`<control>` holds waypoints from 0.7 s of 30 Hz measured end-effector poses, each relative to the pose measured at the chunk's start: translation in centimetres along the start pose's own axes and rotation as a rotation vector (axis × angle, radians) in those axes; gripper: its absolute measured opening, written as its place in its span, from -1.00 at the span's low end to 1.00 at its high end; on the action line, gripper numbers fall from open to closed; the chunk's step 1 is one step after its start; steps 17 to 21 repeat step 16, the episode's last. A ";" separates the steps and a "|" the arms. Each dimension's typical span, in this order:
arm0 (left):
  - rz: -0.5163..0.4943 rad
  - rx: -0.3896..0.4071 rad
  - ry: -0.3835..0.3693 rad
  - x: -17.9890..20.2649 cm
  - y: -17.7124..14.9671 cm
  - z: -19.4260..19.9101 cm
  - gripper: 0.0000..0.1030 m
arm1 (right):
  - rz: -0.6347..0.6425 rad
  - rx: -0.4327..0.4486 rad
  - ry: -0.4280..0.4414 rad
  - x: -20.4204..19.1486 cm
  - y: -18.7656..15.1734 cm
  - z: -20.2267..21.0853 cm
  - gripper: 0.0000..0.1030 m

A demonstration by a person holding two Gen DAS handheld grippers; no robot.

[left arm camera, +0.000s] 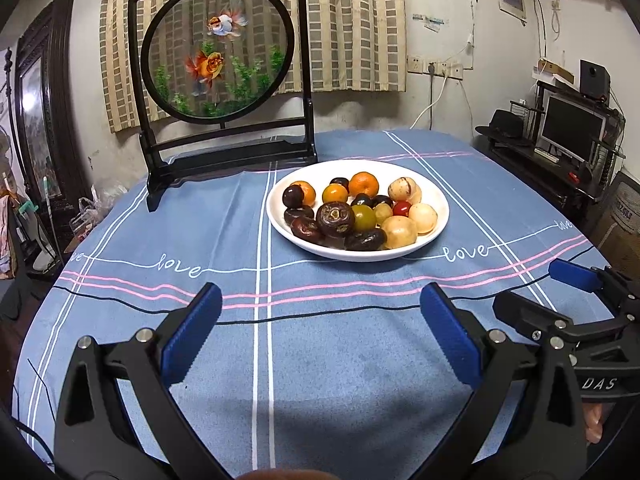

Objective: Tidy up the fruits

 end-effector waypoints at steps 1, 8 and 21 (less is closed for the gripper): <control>0.000 0.001 0.001 0.0 0.0 0.0 0.96 | 0.002 -0.002 -0.001 0.0 0.0 0.0 0.97; 0.003 -0.010 -0.018 0.0 0.1 -0.2 0.96 | 0.003 0.000 -0.004 0.0 -0.1 0.0 0.97; -0.001 0.002 -0.005 0.1 0.1 -0.1 0.96 | 0.005 0.003 -0.008 0.0 -0.1 0.0 0.97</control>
Point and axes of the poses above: each gripper's, at about its wrist camera, not at the fingertips, and z roughly against the way its jaws point, x to its right, y to its top, the point moved 1 cm from there along -z, roughly the way its jaws point, and after that the axes turned 14 degrees about z, right-handed, at the moved point
